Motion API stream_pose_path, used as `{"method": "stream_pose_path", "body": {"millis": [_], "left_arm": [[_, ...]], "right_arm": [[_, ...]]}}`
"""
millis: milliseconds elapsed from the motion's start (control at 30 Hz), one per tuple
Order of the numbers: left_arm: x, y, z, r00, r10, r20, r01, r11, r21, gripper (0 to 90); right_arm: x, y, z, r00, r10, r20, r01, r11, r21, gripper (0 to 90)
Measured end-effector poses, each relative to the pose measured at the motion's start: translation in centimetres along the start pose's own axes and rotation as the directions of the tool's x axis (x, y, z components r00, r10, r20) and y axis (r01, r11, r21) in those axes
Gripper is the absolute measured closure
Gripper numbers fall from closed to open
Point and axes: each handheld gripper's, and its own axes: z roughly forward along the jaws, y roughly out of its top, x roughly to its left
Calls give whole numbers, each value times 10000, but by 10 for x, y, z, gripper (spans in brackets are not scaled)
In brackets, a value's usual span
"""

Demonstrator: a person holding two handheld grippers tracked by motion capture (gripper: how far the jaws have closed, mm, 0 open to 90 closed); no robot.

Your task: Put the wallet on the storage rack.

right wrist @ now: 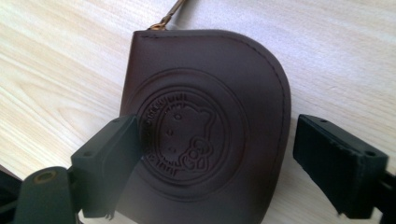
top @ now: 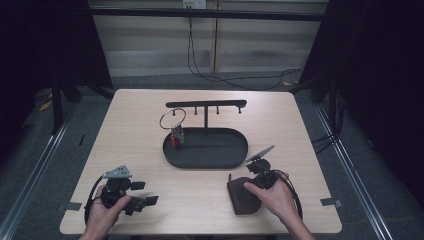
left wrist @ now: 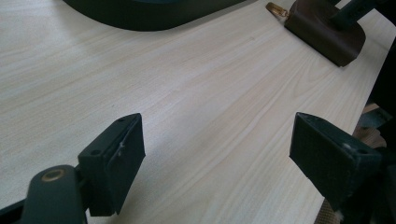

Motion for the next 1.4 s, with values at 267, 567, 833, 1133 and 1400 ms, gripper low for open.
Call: {"method": "stream_pose_path", "body": {"millis": [267,567,833,1133,1400], "left_arm": [[-1,1,1,10000,24,-61,-24,10000,56,179],[1,1,0,10000,28,-71,-27,10000,68,179],[1,0,-1,9998,41,-182,-40,10000,18,179],[2,0,-1,9999,-9,-135,9,10000,33,179],[4,-1,-3,9999,-113,-71,113,9999,-6,179]], "right_arm": [[-3,1,-3,9983,415,-415,-425,9988,-253,166],[0,0,10,9974,617,-371,-611,9980,173,76],[0,0,11,9965,656,-517,-650,9978,130,115],[-1,2,10,9963,676,-531,-661,9974,294,148],[-2,3,9,9959,708,-569,-683,9967,446,157]]}}
